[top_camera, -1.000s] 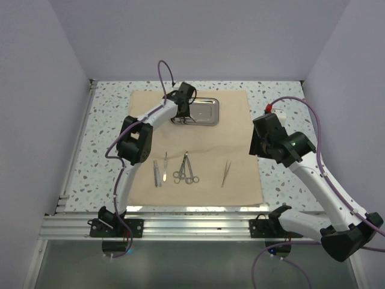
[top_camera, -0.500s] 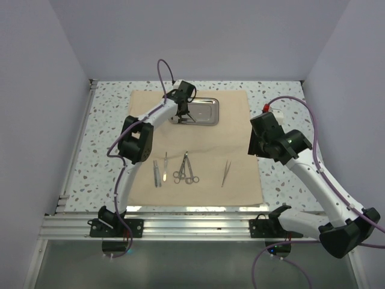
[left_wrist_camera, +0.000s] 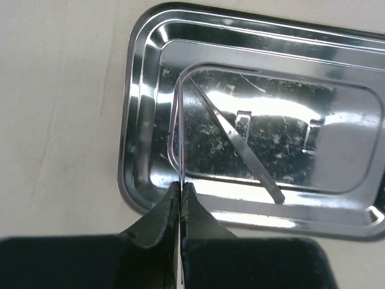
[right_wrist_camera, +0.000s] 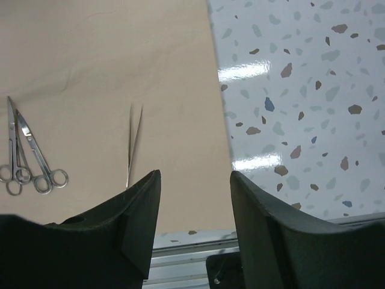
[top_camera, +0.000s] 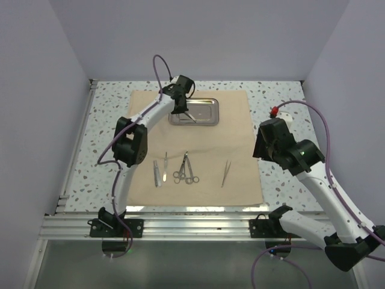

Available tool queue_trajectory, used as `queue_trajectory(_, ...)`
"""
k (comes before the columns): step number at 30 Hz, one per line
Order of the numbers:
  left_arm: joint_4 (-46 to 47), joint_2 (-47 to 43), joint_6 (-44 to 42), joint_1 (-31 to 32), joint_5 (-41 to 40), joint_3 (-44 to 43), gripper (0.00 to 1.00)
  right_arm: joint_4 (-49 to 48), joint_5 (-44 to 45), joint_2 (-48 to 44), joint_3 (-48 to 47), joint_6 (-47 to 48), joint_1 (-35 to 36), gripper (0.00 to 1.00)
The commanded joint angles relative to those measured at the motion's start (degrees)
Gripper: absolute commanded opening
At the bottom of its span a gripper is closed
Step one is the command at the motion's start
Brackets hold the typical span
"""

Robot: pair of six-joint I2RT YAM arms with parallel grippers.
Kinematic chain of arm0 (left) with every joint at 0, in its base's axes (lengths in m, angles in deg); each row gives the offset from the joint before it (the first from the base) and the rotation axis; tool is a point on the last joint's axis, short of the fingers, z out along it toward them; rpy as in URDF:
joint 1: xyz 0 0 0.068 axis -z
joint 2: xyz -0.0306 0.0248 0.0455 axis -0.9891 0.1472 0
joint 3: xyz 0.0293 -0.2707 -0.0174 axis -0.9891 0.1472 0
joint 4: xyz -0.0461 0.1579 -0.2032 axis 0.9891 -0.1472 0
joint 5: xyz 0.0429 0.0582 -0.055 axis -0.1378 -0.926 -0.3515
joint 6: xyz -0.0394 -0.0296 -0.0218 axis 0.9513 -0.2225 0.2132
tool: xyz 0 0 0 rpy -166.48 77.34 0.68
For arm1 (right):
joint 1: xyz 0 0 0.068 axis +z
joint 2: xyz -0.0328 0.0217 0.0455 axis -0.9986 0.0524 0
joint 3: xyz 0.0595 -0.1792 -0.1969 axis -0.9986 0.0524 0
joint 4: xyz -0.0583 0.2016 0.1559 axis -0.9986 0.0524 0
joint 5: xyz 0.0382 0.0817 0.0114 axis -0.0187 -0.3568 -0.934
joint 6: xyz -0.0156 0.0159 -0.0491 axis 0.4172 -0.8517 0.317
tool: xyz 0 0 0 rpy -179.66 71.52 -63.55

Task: Open and lay out the surgical kit
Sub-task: Pick up the medical item from the container, then place the medical item in the surgical kit.

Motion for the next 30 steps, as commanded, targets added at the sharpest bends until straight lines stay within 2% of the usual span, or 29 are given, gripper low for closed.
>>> queue_trajectory(1,-4.4,-10.1,2.7,2.3,2.6,1.3,0.0,-2.5,-0.6,-2.5,0.8,0.8,-0.3,0.53)
queue_trajectory(5,-8.0,-15.0,4.6,6.4,3.8,6.4,0.0,-2.4,-1.4,-5.2,1.6,0.9,-0.3,0.53)
queue_trajectory(6,-8.1,-16.1,5.7,9.1,3.8,7.8,0.0,-2.4,-1.6,-5.7,1.9,0.9,-0.3,0.54)
queue_trajectory(11,-3.0,-21.6,9.0,19.8,4.0,19.4,0.0,-2.1,-1.9,-8.5,4.1,0.7,-0.3,0.54)
queue_trajectory(15,0.8,-21.7,15.0,28.0,5.9,25.3,0.0,-0.7,-2.6,-10.5,4.2,0.2,-0.3,0.53)
queue_trajectory(20,5.5,-20.1,18.8,32.3,6.4,29.0,0.0,3.1,-1.7,-14.0,4.1,-0.3,-0.3,0.53)
queue_trajectory(29,7.3,-15.3,20.6,35.9,6.2,27.6,0.0,8.4,0.1,-18.3,3.4,0.1,-0.3,0.53)
queue_trajectory(30,7.3,-14.9,20.7,36.3,5.9,27.1,0.03,8.5,0.3,-18.3,3.3,0.1,-0.3,0.53)
